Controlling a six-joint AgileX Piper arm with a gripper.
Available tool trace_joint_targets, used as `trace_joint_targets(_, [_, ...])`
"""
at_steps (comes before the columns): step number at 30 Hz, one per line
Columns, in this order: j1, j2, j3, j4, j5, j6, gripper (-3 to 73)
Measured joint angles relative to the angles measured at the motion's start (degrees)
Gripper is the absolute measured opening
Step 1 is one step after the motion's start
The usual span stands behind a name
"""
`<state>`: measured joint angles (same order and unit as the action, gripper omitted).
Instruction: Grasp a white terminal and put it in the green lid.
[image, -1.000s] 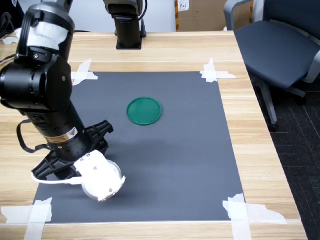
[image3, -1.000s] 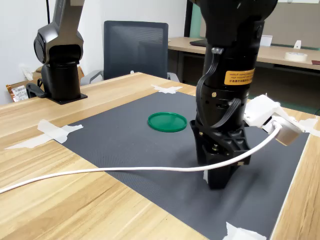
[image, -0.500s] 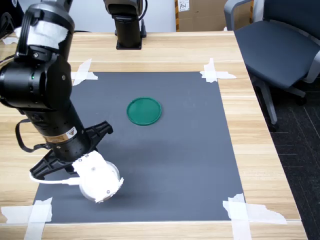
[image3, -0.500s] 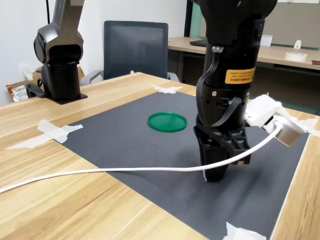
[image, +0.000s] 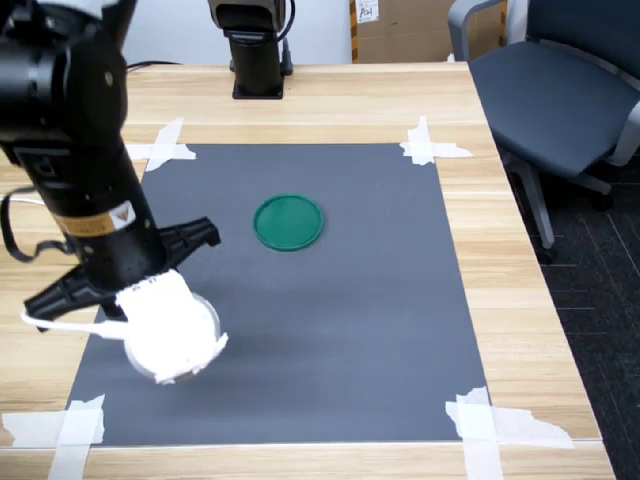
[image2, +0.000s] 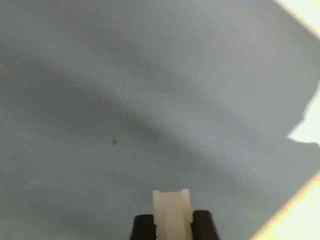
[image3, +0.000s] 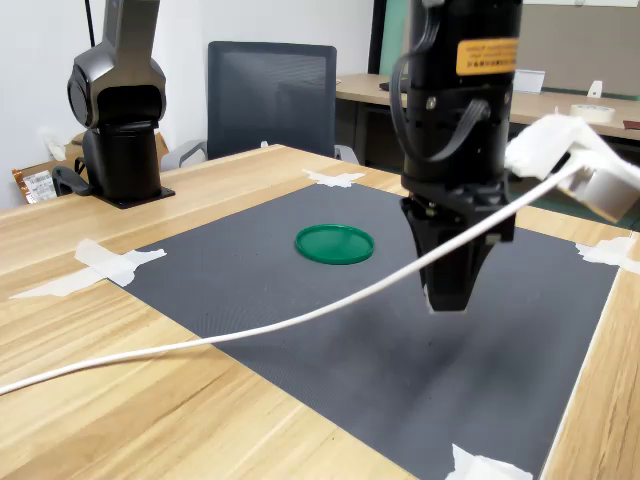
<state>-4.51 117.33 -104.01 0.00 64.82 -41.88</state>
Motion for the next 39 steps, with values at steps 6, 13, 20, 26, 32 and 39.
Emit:
trace_joint_targets(6, [-0.02,-7.37,3.39,4.47,-2.1,-0.67,7.1])
trace_joint_targets(13, [-0.02,-14.8,14.07,7.46,-4.72,-5.23,7.1])
trace_joint_targets(20, [-0.04,-21.7,24.72,8.76,-9.1,-11.05,7.1])
trace_joint_targets(26, [-0.04,-27.21,31.35,11.41,-9.41,-15.05,7.1])
trace_joint_targets(32, [-0.04,-31.76,37.23,12.88,-8.63,-18.58,7.1])
trace_joint_targets(39, [2.31,-34.57,42.77,10.52,-7.09,-21.84,7.1])
